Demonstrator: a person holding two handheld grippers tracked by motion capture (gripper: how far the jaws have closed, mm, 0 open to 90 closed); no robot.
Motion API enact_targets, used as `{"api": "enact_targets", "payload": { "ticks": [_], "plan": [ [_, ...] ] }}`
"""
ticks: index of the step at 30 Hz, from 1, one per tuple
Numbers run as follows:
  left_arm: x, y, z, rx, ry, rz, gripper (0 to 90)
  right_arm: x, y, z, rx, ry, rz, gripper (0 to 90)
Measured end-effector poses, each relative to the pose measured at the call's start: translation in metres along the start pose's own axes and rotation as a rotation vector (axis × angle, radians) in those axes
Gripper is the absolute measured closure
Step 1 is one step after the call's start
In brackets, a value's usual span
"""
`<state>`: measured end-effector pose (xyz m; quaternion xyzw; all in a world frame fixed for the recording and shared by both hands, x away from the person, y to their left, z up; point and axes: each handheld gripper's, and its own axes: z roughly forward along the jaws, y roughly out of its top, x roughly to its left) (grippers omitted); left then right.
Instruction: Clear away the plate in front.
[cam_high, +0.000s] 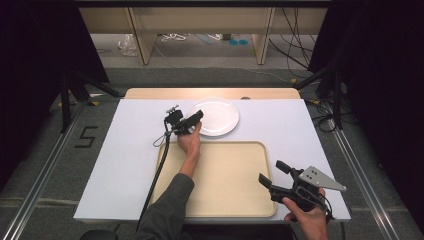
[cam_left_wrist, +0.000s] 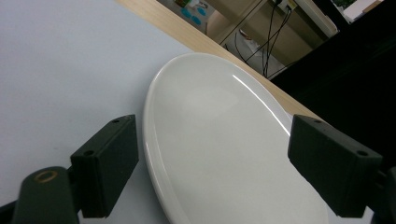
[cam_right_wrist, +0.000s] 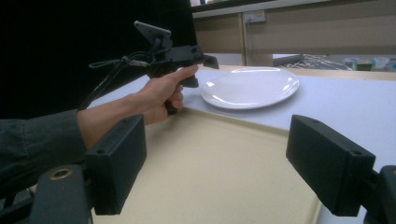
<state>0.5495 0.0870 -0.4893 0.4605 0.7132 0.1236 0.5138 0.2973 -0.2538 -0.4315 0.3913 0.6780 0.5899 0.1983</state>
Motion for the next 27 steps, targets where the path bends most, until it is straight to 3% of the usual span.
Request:
{"api": "enact_targets", "payload": {
  "ticks": [5,7,10,15,22,27],
  "plan": [
    [0.003,-0.002,0.003,0.013,0.003,-0.010,15.9,0.000,0.000,-0.001,0.005,-0.001,0.002,21.4],
    [0.005,-0.002,0.005,0.006,0.003,-0.045,15.9,0.000,0.000,-0.001,0.002,0.002,0.004,21.4],
    [0.005,-0.002,0.006,0.006,-0.008,-0.049,16.1,0.000,0.000,-0.001,0.002,0.004,0.004,21.4],
    [0.002,-0.003,0.008,-0.002,-0.016,-0.108,16.8,0.000,0.000,-0.001,0.001,0.010,0.011,21.5],
    [0.006,-0.004,0.010,0.000,0.007,-0.118,17.6,0.000,0.000,-0.001,-0.003,0.012,0.014,21.6],
    [0.004,-0.006,0.013,-0.003,-0.025,-0.157,19.0,-0.001,0.000,-0.001,0.003,-0.001,0.010,21.7]
  ]
}}
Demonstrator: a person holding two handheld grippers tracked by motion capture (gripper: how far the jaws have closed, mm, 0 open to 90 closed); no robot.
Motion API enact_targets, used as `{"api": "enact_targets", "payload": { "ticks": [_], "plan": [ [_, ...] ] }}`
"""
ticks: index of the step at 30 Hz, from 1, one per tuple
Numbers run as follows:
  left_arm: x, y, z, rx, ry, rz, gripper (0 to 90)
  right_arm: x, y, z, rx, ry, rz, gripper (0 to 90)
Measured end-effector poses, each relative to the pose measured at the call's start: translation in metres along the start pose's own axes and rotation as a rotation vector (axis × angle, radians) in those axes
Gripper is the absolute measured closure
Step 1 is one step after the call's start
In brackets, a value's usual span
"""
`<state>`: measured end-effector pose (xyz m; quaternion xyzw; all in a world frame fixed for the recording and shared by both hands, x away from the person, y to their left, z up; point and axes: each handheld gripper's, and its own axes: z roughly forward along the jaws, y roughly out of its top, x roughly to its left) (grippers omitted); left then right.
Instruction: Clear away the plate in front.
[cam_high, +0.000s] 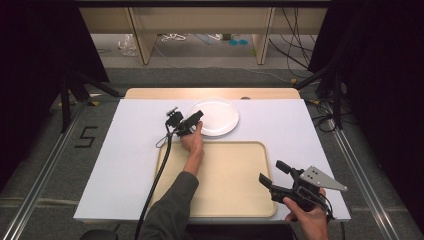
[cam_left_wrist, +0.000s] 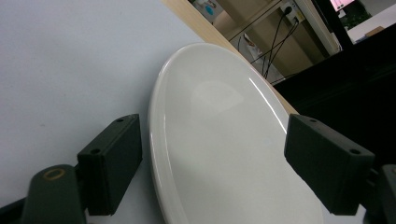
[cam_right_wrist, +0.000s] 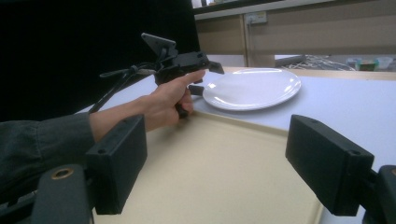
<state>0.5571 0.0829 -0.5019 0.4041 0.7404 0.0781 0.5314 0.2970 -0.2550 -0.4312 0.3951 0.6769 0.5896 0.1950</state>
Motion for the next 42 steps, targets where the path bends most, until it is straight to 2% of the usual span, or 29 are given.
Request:
{"api": "enact_targets", "payload": {
  "ticks": [6,7,9,13,15,18,19,26,28,31,33,36,39,40,41,42],
  "plan": [
    [0.001,-0.003,0.002,0.011,-0.007,-0.032,22.5,0.000,0.001,-0.002,0.002,0.009,0.000,22.0],
    [0.002,-0.002,0.002,0.008,0.010,-0.021,23.5,0.000,0.001,-0.002,0.003,0.010,0.002,22.0],
    [0.001,-0.003,0.002,0.007,0.000,-0.057,23.9,0.000,0.001,-0.002,0.003,0.009,0.003,22.1],
    [0.001,-0.004,0.001,-0.002,0.010,-0.079,27.8,0.000,0.001,-0.001,-0.005,0.018,0.002,22.4],
    [0.003,-0.005,0.000,-0.010,0.018,-0.097,31.6,0.000,0.001,-0.002,-0.001,0.009,-0.004,22.5],
    [0.004,-0.006,0.000,-0.022,0.035,-0.098,38.6,0.000,0.002,-0.002,0.000,0.007,-0.005,22.6],
    [0.004,-0.007,0.000,-0.031,0.036,-0.102,40.9,0.000,0.001,-0.001,-0.022,0.017,-0.005,22.7],
    [0.006,-0.008,-0.002,-0.036,0.046,-0.137,49.1,0.001,0.001,-0.002,-0.016,0.015,0.001,22.9],
    [0.006,-0.008,-0.001,-0.047,0.046,-0.170,51.4,0.001,0.001,-0.002,-0.013,0.010,0.005,22.9],
    [0.007,-0.008,-0.001,-0.043,0.047,-0.189,54.3,0.001,0.002,-0.002,-0.008,0.008,0.005,23.0],
    [0.008,-0.008,-0.001,-0.046,0.045,-0.222,56.7,0.001,0.002,-0.002,-0.008,0.007,0.001,23.1],
    [0.010,-0.008,-0.002,-0.044,0.056,-0.227,60.9,0.001,0.002,-0.002,-0.014,0.004,-0.002,23.2],
    [0.011,-0.009,-0.001,-0.058,0.060,-0.255,66.0,0.001,0.002,-0.002,-0.023,0.014,0.000,23.2],
    [0.013,-0.009,-0.002,-0.052,0.063,-0.253,67.9,0.001,0.002,-0.002,-0.026,0.013,0.000,23.1],
    [0.013,-0.009,-0.002,-0.058,0.063,-0.272,70.2,0.001,0.002,-0.002,-0.021,0.012,0.000,23.2],
    [0.013,-0.009,-0.002,-0.058,0.064,-0.270,71.6,0.001,0.002,-0.002,-0.022,0.012,-0.001,23.2]
  ]
}}
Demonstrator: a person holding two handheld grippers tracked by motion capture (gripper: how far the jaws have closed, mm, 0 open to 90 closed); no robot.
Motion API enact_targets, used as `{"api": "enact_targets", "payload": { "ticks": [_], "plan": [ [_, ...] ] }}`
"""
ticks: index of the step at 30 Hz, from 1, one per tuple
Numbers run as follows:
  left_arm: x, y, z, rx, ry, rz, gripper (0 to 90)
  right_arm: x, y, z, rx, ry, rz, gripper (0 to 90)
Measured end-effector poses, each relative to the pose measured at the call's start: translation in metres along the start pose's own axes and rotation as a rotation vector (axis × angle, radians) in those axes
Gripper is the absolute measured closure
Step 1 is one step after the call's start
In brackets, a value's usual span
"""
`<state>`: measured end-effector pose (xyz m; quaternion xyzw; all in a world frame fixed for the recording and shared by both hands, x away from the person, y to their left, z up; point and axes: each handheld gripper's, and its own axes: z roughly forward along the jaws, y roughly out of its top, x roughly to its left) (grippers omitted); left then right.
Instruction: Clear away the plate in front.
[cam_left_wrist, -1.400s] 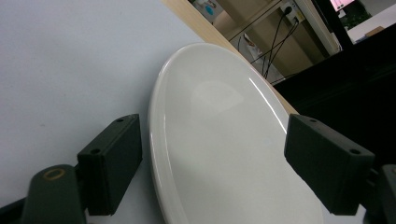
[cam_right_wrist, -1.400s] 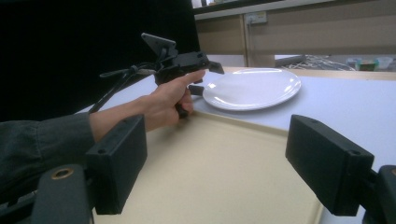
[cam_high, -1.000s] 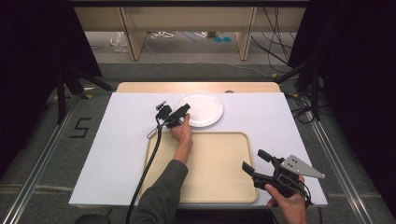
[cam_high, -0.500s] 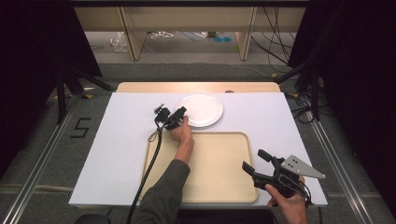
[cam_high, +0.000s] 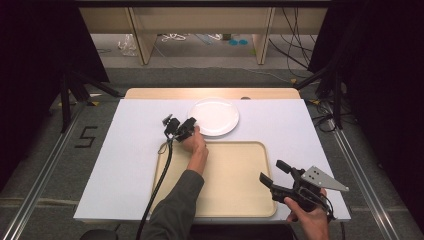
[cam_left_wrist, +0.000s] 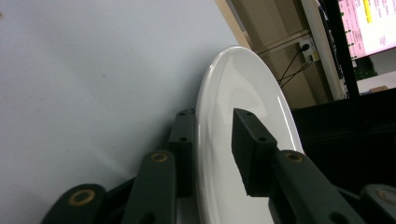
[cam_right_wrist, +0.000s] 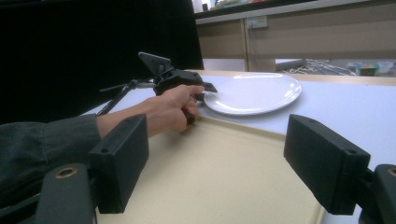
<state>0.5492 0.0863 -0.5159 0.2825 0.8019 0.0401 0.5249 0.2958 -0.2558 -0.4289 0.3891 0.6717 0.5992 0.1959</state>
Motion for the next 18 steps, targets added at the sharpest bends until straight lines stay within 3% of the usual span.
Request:
{"api": "enact_targets", "payload": {
  "ticks": [4,6,9,11,17,18],
  "plan": [
    [0.0015,0.0004,-0.0001,-0.002,0.011,-0.015,78.7,0.0002,0.0002,-0.0001,0.000,-0.001,0.002,23.3],
    [0.0047,0.0005,-0.0021,0.023,0.007,0.015,82.7,-0.0004,0.0001,-0.0001,-0.004,0.001,-0.005,23.4],
    [0.0069,0.0006,-0.0011,0.009,-0.018,-0.040,83.6,-0.0006,0.0002,-0.0002,-0.003,0.001,-0.006,23.4],
    [0.0076,0.0011,-0.0029,0.000,-0.064,-0.071,85.2,-0.0004,0.0002,-0.0002,-0.004,0.002,-0.004,23.5],
    [0.0055,0.0033,-0.0060,0.010,-0.097,-0.066,86.7,-0.0004,0.0000,0.0008,-0.029,0.010,0.003,23.6],
    [0.0054,0.0031,-0.0061,0.013,-0.097,-0.078,86.7,-0.0003,0.0010,-0.0017,0.002,0.000,-0.002,23.7]
  ]
}}
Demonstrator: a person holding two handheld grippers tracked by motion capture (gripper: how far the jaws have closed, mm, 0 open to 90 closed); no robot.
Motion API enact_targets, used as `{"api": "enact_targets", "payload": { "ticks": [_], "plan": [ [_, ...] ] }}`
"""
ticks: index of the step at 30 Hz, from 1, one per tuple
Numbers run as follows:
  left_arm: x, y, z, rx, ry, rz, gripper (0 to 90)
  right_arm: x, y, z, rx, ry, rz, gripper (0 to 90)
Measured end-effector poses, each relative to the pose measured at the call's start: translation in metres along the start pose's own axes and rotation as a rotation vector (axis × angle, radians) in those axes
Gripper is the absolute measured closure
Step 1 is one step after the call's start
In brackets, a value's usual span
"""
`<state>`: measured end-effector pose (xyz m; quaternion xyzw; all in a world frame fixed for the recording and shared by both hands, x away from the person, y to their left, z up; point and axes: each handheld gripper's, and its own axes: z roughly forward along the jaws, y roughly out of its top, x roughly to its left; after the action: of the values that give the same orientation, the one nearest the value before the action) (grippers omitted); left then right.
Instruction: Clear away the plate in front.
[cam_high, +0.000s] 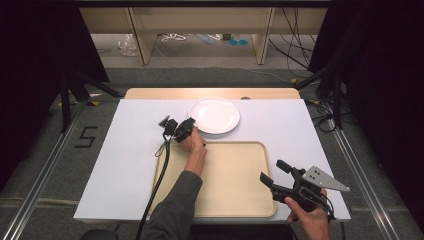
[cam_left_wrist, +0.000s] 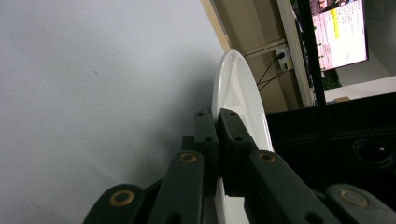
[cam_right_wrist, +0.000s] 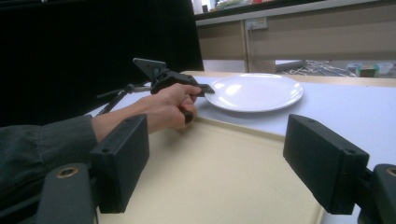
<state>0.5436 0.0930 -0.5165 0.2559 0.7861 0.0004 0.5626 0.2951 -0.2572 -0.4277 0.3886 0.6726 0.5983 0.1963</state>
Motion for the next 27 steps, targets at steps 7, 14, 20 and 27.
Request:
{"api": "enact_targets", "payload": {
  "ticks": [7,14,20,27],
  "plan": [
    [0.003,0.000,-0.004,0.002,-0.042,-0.007,86.2,-0.001,-0.001,0.001,-0.011,0.002,0.004,23.6],
    [0.008,0.005,-0.015,0.008,-0.097,-0.018,85.6,-0.001,0.000,-0.001,0.002,-0.010,0.003,23.7],
    [0.007,0.011,-0.029,0.003,-0.153,-0.062,85.7,0.000,0.000,-0.001,-0.002,-0.002,0.011,23.7],
    [0.010,0.016,-0.047,-0.011,-0.192,-0.080,85.2,0.000,0.000,-0.001,-0.005,-0.002,0.017,23.8]
  ]
}}
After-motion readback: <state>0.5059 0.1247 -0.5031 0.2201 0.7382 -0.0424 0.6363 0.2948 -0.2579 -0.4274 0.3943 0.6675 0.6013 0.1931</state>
